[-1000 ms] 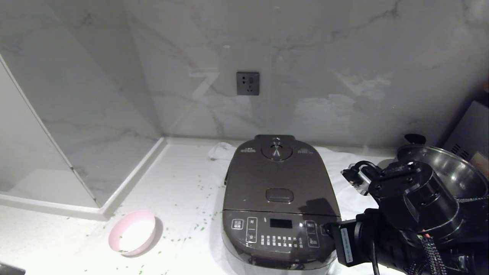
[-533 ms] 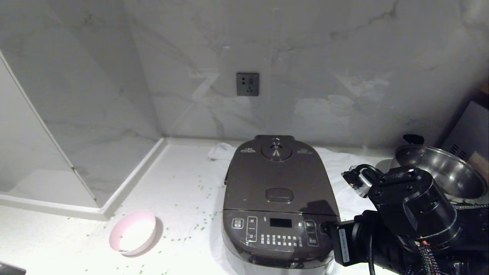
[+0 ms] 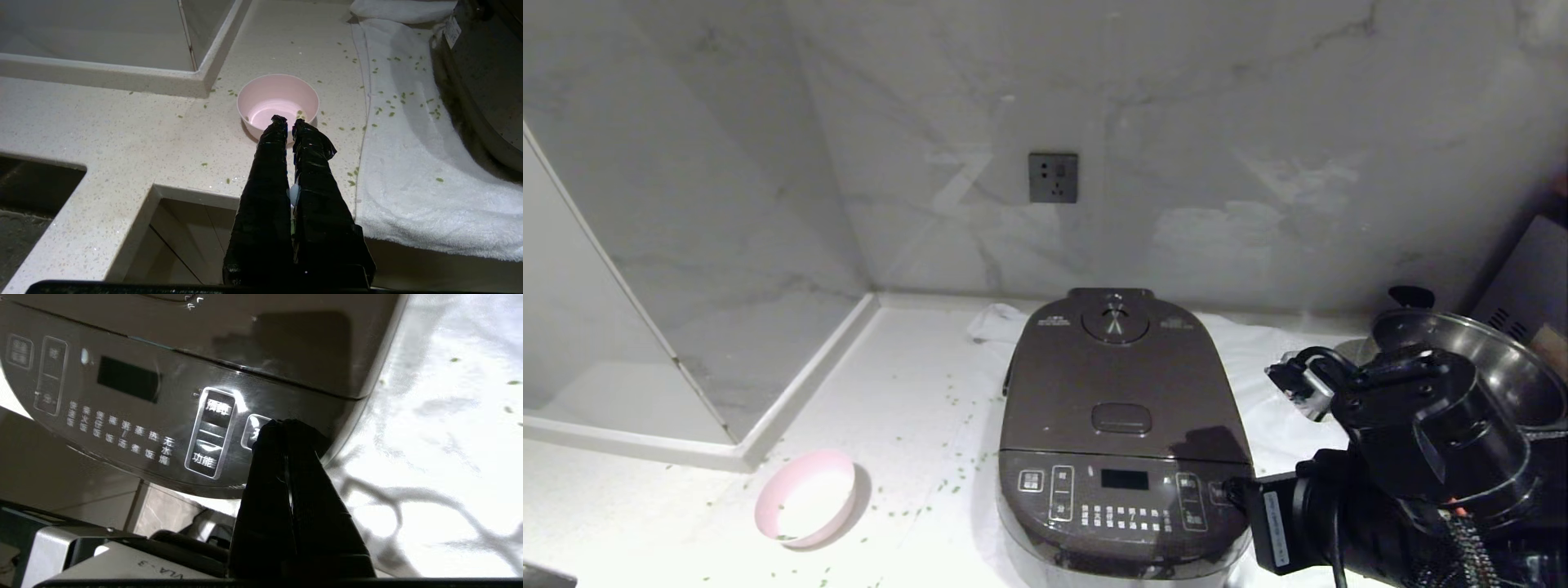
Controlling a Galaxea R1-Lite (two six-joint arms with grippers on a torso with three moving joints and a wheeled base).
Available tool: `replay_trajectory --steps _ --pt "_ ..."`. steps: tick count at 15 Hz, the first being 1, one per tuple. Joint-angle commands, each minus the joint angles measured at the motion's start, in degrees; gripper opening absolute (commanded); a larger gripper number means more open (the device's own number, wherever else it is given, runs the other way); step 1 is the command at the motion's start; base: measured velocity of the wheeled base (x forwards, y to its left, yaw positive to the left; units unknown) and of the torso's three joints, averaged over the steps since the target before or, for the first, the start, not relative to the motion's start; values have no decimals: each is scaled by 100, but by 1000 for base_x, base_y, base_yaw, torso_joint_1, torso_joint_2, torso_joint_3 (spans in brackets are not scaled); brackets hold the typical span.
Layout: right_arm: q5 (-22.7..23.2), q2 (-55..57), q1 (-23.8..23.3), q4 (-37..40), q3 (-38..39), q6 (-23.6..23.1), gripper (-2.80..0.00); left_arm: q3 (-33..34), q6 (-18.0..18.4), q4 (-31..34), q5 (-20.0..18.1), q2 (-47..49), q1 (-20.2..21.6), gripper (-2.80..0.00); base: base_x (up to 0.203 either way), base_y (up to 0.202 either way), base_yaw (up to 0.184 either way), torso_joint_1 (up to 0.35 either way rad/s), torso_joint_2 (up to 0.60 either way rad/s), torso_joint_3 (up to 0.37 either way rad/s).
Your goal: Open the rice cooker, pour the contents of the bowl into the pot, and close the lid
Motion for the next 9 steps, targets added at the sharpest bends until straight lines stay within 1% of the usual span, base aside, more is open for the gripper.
replay_trajectory --steps 1,5,6,7,8,9 --pt "-34 -648 5 310 -428 -7 -280 -2 2 7 -1 -8 0 -280 0 0 0 0 0 0" --pt "-38 -1236 17 1382 -1410 -41 -280 -1 2 7 -1 -1 -2 -280 0 0 0 0 0 0" --pt "-46 -1355 25 1612 -1584 -43 -280 -2 2 7 -1 -1 -6 -280 0 0 0 0 0 0" --pt "-150 -1431 -11 1703 -1644 -45 -280 -2 -7 7 -1 -1 0 -280 0 0 0 0 0 0" --pt "-380 -1452 -156 1724 -1649 -67 -280 6 -7 -2 -1 -10 0 -280 0 0 0 0 0 0" --pt "-479 -1469 -414 1727 -1632 -197 -280 -1 -7 -2 -1 -1 0 -280 0 0 0 0 0 0"
